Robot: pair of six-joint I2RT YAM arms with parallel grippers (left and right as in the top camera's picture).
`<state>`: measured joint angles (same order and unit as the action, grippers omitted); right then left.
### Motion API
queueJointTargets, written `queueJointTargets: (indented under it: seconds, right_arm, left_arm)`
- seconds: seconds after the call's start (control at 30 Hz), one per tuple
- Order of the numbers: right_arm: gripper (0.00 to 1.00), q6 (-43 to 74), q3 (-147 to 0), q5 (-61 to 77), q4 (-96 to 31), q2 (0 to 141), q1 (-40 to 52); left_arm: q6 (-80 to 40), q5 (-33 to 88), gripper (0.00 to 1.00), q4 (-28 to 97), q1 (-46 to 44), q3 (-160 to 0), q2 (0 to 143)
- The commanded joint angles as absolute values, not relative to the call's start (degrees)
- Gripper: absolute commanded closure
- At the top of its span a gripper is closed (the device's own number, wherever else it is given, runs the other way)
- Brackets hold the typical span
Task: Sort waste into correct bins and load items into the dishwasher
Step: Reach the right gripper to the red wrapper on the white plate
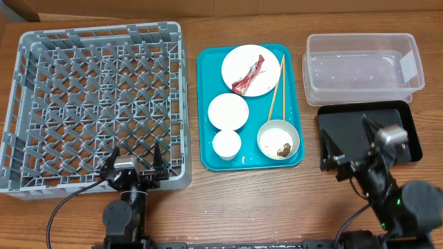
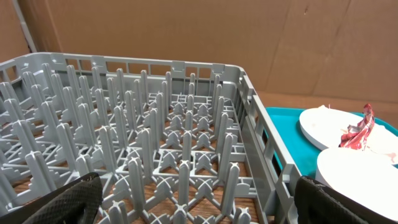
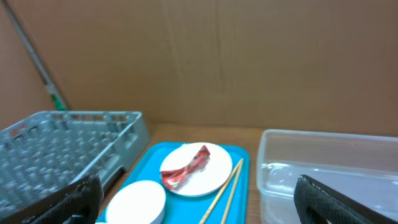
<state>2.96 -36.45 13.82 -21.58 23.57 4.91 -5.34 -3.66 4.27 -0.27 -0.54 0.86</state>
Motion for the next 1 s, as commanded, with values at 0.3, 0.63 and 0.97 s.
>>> queueJointTargets:
  seconds: [0.3, 0.63, 0.97]
  right_arm:
    - [0.00, 2.98, -65.78, 21.65, -39.42, 52.03, 4.82]
    - [0.00, 2.98, -89.34, 23.66, -56.10, 75.79, 6.68]
    - [0.00, 2.96, -100.99, 28.08, -58.22, 92.31, 9.10]
  left_arm:
    - [-3.81, -3.16, 0.00, 4.19, 0.08, -0.27, 0.27]
    - [-3.79, -3.16, 0.00, 4.19, 0.08, -0.27, 0.27]
    - [-3.81, -3.16, 0.00, 4.19, 0.08, -0.27, 0.27]
